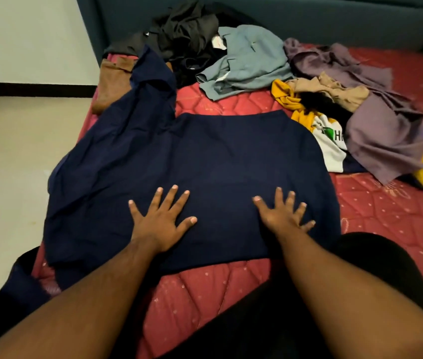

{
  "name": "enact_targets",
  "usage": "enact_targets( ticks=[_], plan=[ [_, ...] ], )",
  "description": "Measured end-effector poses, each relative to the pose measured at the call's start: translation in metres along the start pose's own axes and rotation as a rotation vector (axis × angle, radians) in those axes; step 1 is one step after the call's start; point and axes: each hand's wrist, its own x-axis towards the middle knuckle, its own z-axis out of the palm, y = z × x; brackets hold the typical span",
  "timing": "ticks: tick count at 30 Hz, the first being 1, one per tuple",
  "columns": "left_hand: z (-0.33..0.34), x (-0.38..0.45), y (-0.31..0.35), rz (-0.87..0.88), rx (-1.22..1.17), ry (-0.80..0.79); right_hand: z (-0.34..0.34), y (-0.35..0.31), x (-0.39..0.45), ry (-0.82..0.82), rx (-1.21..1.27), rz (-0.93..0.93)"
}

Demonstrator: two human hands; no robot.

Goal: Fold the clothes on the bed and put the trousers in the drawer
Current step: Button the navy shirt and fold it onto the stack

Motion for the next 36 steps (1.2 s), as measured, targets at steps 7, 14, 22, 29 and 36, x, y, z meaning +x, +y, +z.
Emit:
enact_targets(
  ticks=[7, 14, 22, 29, 36],
  plan=[
    [-0.030, 0.029, 0.027, 0.120, 0.129, 0.000, -0.011, -0.043, 0.003, 0.036, -0.089, -0.439],
    [-0.035, 0.056, -0.039, -0.003, 0.024, -0.010, -0.041, 0.001, 0.064, 0.066, -0.083, -0.063],
    [-0.074, 0.156, -0.086, -0.294, -0.093, 0.111, 0.006, -0.116, 0.084, 0.146, -0.263, -0.706],
    [-0.082, 0.200, -0.100, -0.207, -0.039, 0.374, -0.022, -0.148, 0.173, 0.227, -0.227, -0.321],
    [-0.063, 0.226, -0.073, -0.029, -0.008, 0.183, -0.032, -0.151, 0.216, 0.265, -0.314, -0.638]
  ],
)
